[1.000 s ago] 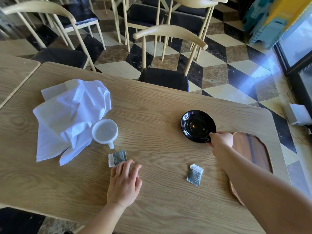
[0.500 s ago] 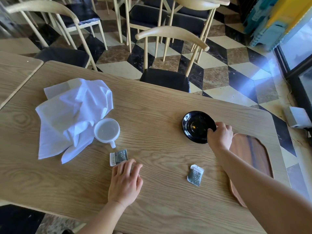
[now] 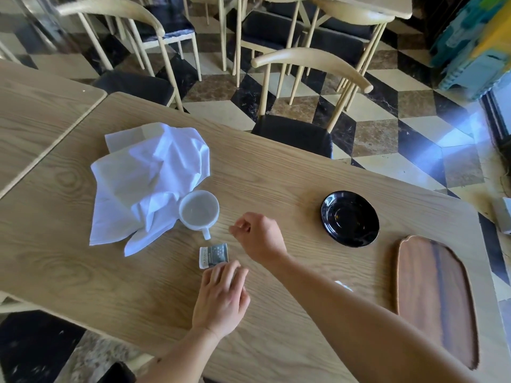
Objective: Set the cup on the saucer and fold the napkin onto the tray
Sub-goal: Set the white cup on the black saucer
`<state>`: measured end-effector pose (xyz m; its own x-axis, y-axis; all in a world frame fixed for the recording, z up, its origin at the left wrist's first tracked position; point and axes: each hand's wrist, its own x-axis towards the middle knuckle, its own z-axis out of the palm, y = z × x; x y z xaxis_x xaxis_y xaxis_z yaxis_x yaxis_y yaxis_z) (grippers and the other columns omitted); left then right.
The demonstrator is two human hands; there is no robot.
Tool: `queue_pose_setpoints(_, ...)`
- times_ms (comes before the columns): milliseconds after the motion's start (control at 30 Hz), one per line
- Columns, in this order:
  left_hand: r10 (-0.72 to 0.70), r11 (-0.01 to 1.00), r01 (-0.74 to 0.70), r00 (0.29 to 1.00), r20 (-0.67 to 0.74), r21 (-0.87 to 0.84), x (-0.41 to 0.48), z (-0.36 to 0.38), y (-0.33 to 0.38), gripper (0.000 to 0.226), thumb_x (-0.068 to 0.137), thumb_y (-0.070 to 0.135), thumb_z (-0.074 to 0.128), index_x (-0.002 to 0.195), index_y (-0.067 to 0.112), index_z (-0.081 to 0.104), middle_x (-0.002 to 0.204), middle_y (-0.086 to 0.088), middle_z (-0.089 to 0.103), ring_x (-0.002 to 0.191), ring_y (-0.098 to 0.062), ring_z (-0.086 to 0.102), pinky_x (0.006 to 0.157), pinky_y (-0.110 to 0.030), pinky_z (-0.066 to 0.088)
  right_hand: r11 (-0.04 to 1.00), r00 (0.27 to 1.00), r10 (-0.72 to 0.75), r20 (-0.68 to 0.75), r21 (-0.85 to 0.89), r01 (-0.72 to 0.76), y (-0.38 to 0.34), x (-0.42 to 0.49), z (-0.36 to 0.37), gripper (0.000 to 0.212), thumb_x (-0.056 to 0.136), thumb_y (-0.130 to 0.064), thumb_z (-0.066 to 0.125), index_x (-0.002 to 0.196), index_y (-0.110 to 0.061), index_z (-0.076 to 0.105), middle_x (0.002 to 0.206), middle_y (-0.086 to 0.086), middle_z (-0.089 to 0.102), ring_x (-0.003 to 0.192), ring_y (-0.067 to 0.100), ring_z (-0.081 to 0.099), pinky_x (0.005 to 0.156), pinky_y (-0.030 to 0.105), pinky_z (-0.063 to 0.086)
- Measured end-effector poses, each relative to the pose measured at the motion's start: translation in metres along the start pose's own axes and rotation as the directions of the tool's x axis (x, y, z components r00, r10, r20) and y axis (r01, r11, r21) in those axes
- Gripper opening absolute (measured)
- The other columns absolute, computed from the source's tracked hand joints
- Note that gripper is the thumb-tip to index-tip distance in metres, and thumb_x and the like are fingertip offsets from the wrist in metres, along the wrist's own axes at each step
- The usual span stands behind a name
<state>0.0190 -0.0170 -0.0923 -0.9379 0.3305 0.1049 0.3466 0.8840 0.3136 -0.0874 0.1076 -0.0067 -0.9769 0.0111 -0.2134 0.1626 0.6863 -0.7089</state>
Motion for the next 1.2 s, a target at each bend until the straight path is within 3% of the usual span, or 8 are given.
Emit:
queue_pose_setpoints(100, 0.006, 1.0, -0.006, 1.0, -0.03, 0.01, 0.001, -0.001, 0.001, 0.025, 0.079, 0.026, 0.054, 0.103, 0.019, 0.051, 0.11, -0.001, 0.049, 0.1, -0.025, 0.05, 0.089, -0.038, 0.039, 0.998, 0.997, 0.017, 0.073, -0.056, -0.012, -0.015, 0.006, 0.026, 0.038, 0.077, -0.051, 0.074, 0.094, -0.017, 0.069, 0.09, -0.001, 0.074, 0.086, 0.02, 0.067, 0.076, 0.03, 0.051)
queue_pose_setpoints(200, 0.018, 1.0, -0.017, 0.998, -0.063, 0.019, 0.001, -0.002, 0.001, 0.015, 0.077, 0.025, 0.056, 0.087, 0.019, 0.046, 0.097, -0.003, 0.044, 0.092, -0.027, 0.049, 0.084, -0.039, 0.038, 0.994, 0.996, 0.043, 0.077, -0.1, -0.035, -0.023, 0.009, 0.039, 0.047, 0.072, -0.058, 0.074, 0.087, -0.013, 0.068, 0.085, 0.0, 0.073, 0.081, 0.023, 0.066, 0.072, 0.033, 0.052)
queue_pose_setpoints(433, 0.021, 0.997, -0.018, 0.999, -0.047, 0.068, -0.001, 0.003, -0.002, 0.011, 0.077, 0.028, 0.055, 0.079, 0.018, 0.054, 0.092, -0.005, 0.051, 0.093, -0.028, 0.048, 0.086, -0.039, 0.038, 0.997, 0.993, 0.077, 0.087, -0.027, -0.075, -0.029, 0.013, 0.054, 0.032, 0.077, -0.041, 0.071, 0.07, -0.01, 0.065, 0.069, 0.004, 0.068, 0.068, 0.027, 0.061, 0.06, 0.033, 0.048)
queue_pose_setpoints(667, 0.017, 1.0, -0.016, 0.998, -0.067, 0.02, 0.002, 0.002, 0.0, 0.016, 0.079, 0.025, 0.053, 0.093, 0.018, 0.047, 0.103, -0.004, 0.046, 0.096, -0.028, 0.049, 0.084, -0.041, 0.043, 0.995, 0.994, 0.094, 0.055, 0.031, -0.096, -0.025, 0.022, 0.049, 0.032, 0.086, -0.029, 0.067, 0.064, -0.006, 0.063, 0.062, 0.008, 0.066, 0.062, 0.029, 0.06, 0.055, 0.03, 0.044)
queue_pose_setpoints(800, -0.001, 1.0, 0.001, 1.0, -0.027, 0.011, 0.002, 0.001, 0.0, 0.028, 0.078, 0.026, 0.052, 0.105, 0.019, 0.051, 0.114, -0.002, 0.05, 0.099, -0.027, 0.05, 0.087, -0.04, 0.041, 0.997, 0.997, 0.071, 0.034, 0.02, -0.071, -0.018, 0.022, 0.038, 0.049, 0.087, -0.026, 0.067, 0.05, -0.018, 0.036, 0.05, -0.005, 0.04, 0.058, 0.026, 0.039, 0.056, 0.027, 0.031)
queue_pose_setpoints(867, -0.009, 1.0, 0.009, 1.0, 0.003, 0.013, 0.001, 0.0, 0.0, 0.032, 0.079, 0.026, 0.052, 0.11, 0.019, 0.054, 0.118, -0.002, 0.053, 0.102, -0.027, 0.051, 0.089, -0.04, 0.041, 0.998, 0.999, 0.053, 0.004, 0.018, -0.053, -0.012, 0.019, 0.031, 0.051, 0.088, -0.026, 0.066, 0.051, -0.022, 0.031, 0.052, -0.006, 0.037, 0.06, 0.023, 0.037, 0.058, 0.027, 0.03)
queue_pose_setpoints(1000, -0.014, 1.0, 0.013, 0.999, 0.032, 0.022, 0.002, -0.003, 0.001, 0.033, 0.08, 0.026, 0.052, 0.112, 0.02, 0.057, 0.12, -0.002, 0.055, 0.103, -0.028, 0.052, 0.09, -0.041, 0.041, 0.998, 0.994, 0.047, -0.094, 0.054, -0.042, 0.001, 0.009, 0.009, 0.047, 0.087, -0.025, 0.065, 0.052, -0.02, 0.035, 0.069, 0.002, 0.05, 0.063, 0.022, 0.043, 0.061, 0.027, 0.031)
queue_pose_setpoints(1200, -0.006, 1.0, 0.005, 0.999, 0.038, 0.027, 0.002, -0.004, 0.002, 0.032, 0.08, 0.026, 0.053, 0.111, 0.019, 0.059, 0.12, -0.001, 0.055, 0.101, -0.027, 0.054, 0.09, -0.041, 0.041, 0.995, 0.971, 0.089, -0.22, 0.057, -0.079, 0.037, -0.002, -0.041, 0.025, 0.086, -0.024, 0.067, 0.066, -0.008, 0.065, 0.078, 0.005, 0.068, 0.074, 0.021, 0.059, 0.064, 0.027, 0.034)
